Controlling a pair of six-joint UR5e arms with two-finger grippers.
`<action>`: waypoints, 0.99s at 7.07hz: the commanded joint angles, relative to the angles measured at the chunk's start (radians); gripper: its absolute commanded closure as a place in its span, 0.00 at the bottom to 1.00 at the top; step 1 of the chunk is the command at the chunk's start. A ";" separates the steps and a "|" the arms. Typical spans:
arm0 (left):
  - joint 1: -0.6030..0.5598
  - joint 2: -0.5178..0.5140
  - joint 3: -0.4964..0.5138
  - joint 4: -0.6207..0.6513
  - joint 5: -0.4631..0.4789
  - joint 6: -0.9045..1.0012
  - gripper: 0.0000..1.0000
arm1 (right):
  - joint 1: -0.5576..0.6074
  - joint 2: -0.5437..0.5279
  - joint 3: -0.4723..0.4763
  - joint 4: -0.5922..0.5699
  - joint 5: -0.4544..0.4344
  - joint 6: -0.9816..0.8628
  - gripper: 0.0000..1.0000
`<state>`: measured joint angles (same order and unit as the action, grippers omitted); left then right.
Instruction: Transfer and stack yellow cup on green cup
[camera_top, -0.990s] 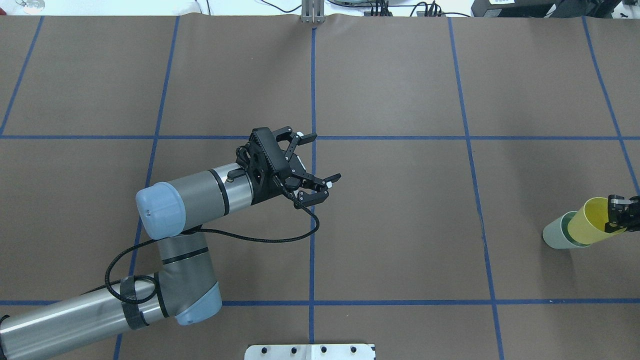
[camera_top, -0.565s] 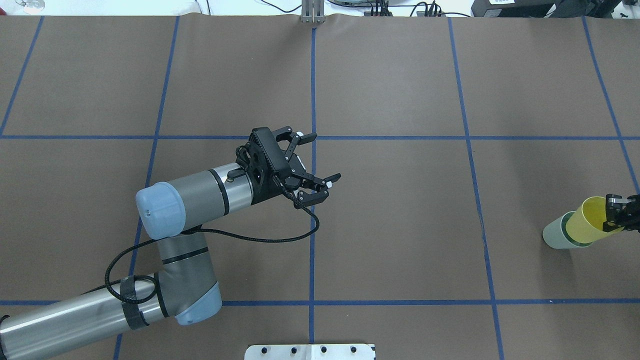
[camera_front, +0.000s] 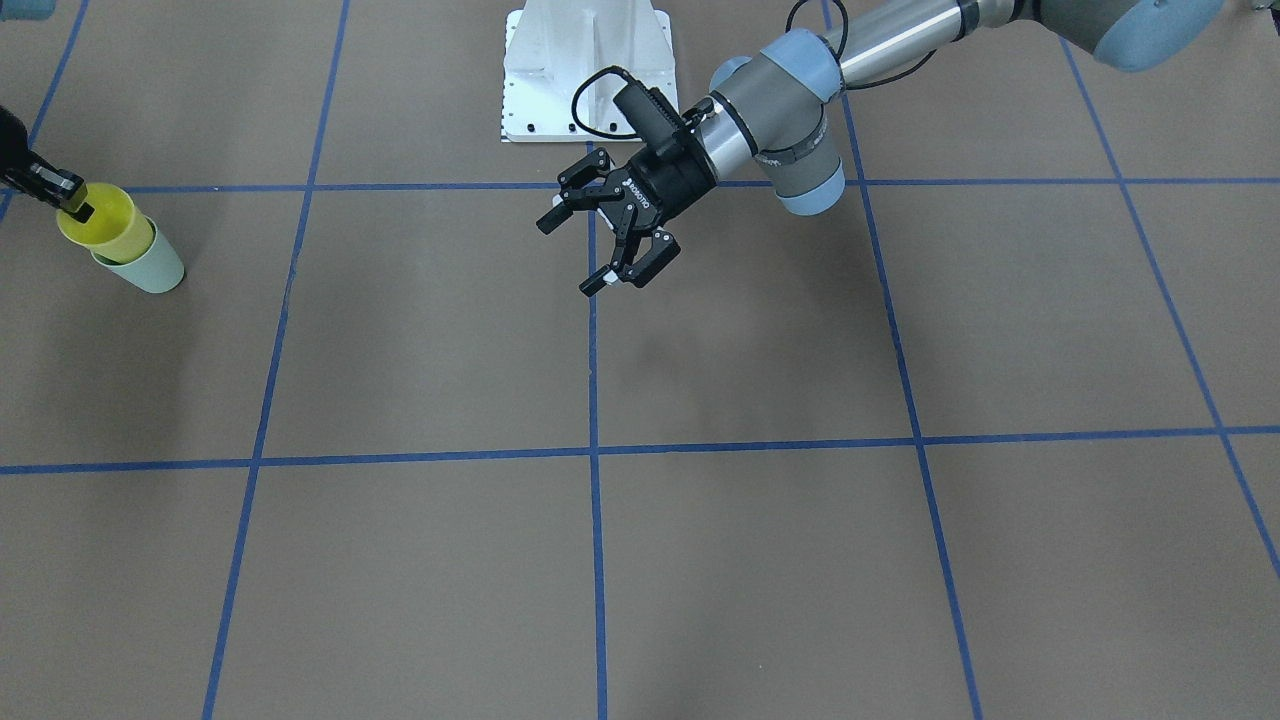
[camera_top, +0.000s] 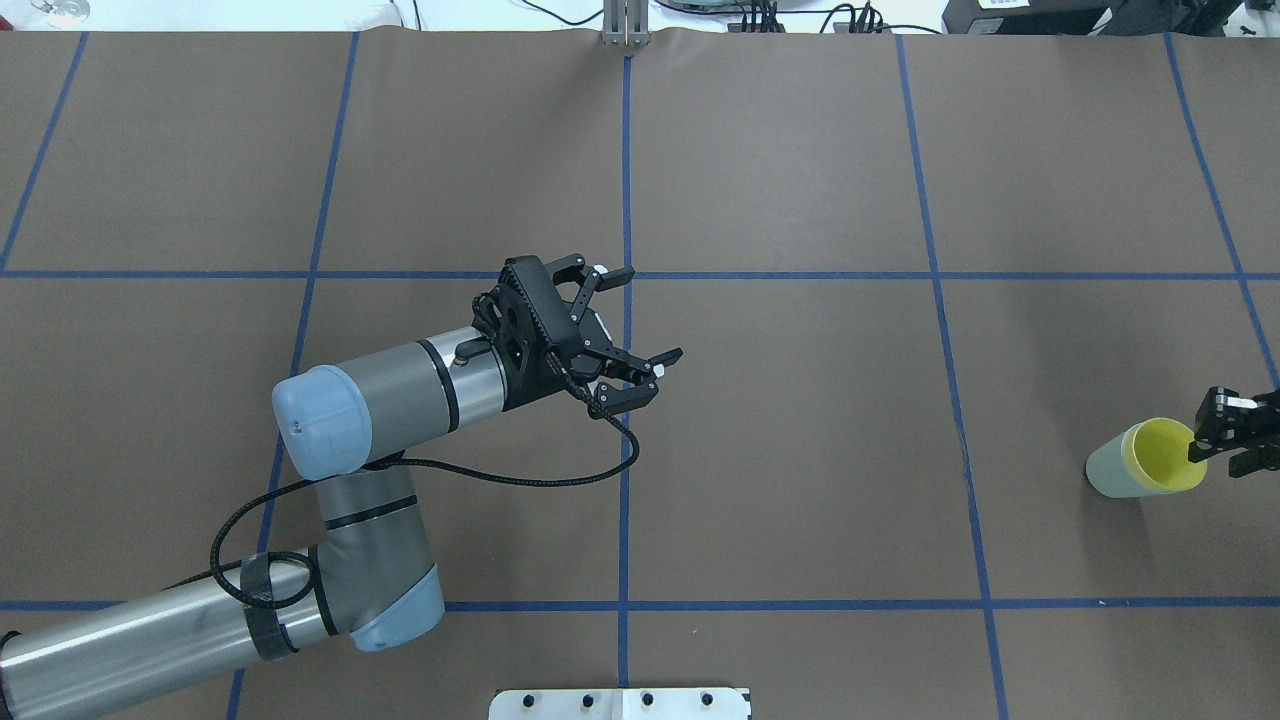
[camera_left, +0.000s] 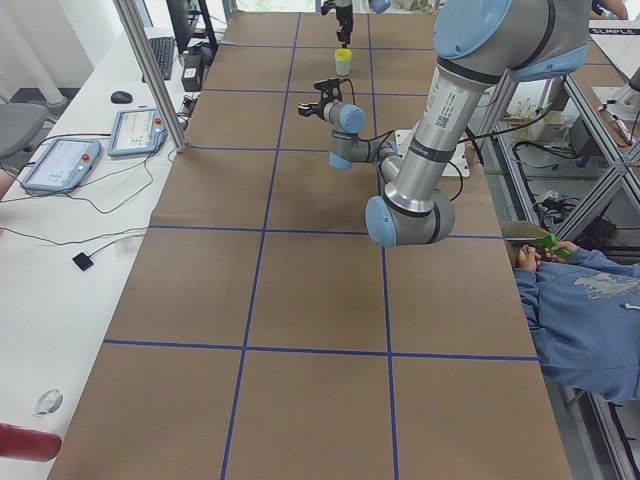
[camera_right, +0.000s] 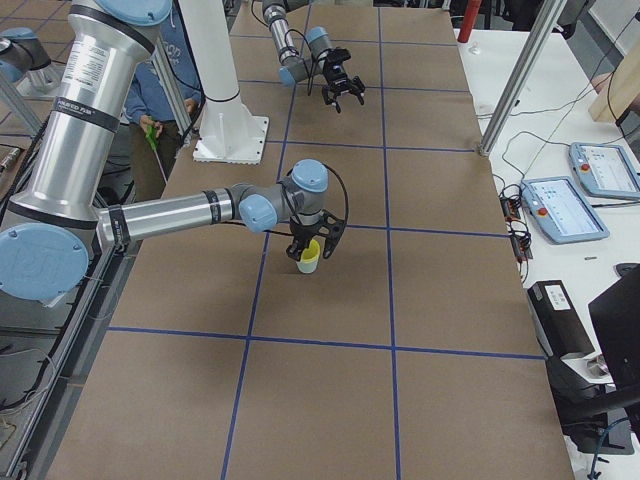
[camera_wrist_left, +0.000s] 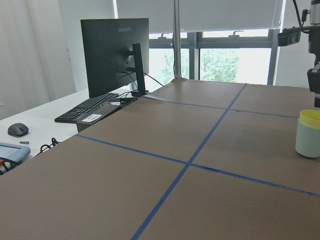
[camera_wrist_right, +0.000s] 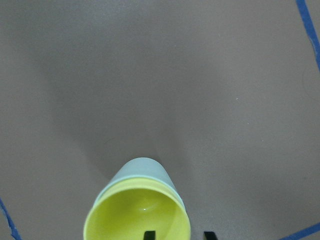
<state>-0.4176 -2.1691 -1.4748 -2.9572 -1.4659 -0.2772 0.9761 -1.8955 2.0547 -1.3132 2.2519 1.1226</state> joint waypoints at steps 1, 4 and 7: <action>-0.001 0.005 0.008 0.007 0.098 -0.002 0.01 | 0.001 0.010 0.004 0.003 -0.002 -0.001 0.00; -0.146 0.096 0.016 0.159 0.101 -0.046 0.01 | 0.029 0.067 -0.008 0.002 -0.009 -0.003 0.00; -0.324 0.242 0.027 0.401 0.019 -0.189 0.05 | 0.067 0.122 -0.018 0.002 -0.017 -0.003 0.00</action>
<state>-0.6468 -2.0049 -1.4551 -2.6164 -1.3881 -0.4412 1.0237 -1.7984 2.0402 -1.3115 2.2389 1.1199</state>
